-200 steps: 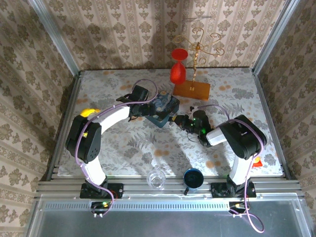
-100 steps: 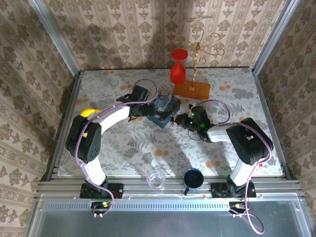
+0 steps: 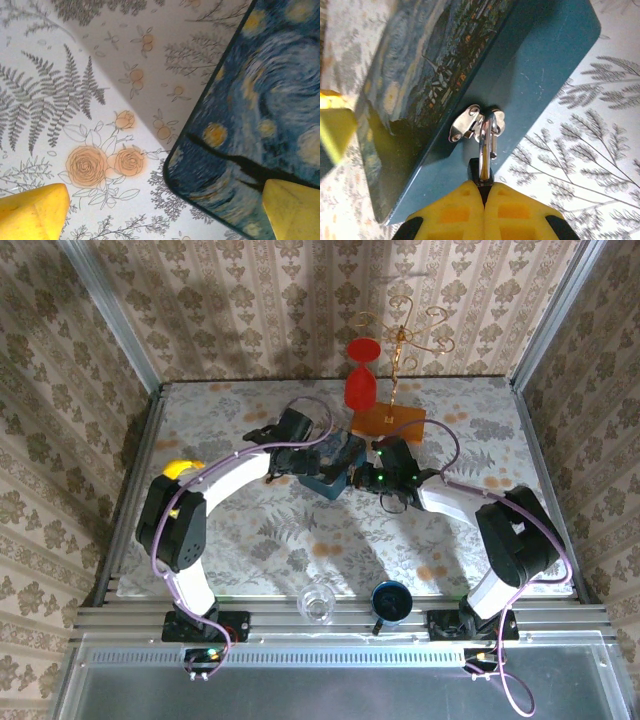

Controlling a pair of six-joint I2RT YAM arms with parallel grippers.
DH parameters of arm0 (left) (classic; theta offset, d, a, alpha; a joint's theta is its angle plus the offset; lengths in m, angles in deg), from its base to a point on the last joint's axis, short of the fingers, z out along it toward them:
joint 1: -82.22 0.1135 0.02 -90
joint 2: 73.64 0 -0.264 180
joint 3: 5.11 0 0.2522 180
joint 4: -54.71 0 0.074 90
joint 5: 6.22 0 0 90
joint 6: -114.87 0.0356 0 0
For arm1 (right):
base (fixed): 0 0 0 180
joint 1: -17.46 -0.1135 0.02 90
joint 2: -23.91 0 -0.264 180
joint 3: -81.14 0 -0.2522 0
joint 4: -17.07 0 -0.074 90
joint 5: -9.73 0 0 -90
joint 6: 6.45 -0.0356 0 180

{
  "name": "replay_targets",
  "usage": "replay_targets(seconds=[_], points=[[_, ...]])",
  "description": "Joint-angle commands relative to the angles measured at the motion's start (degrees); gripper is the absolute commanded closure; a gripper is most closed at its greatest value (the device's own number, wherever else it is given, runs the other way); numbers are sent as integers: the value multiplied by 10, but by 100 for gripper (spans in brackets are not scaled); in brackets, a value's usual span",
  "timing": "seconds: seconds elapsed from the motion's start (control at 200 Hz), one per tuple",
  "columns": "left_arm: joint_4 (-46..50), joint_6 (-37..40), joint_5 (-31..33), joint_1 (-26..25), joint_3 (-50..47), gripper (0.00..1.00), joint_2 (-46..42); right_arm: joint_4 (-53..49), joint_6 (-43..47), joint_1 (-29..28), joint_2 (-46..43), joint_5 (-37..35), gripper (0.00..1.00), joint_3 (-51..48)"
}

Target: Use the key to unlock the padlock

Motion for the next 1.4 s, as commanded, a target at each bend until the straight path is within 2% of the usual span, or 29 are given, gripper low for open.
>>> replay_targets(seconds=[0.0,0.35,0.61,1.396], points=[[26,28,24,-8,33,0,34,-68,32,-3,-7,-15,100,13],[30,40,15,-26,58,0,94,-112,46,-5,3,-35,100,9],[35,32,12,-19,41,0,101,-196,74,-12,13,-112,100,38],[27,27,-9,-13,19,0,89,-73,17,-4,29,-123,100,37]])
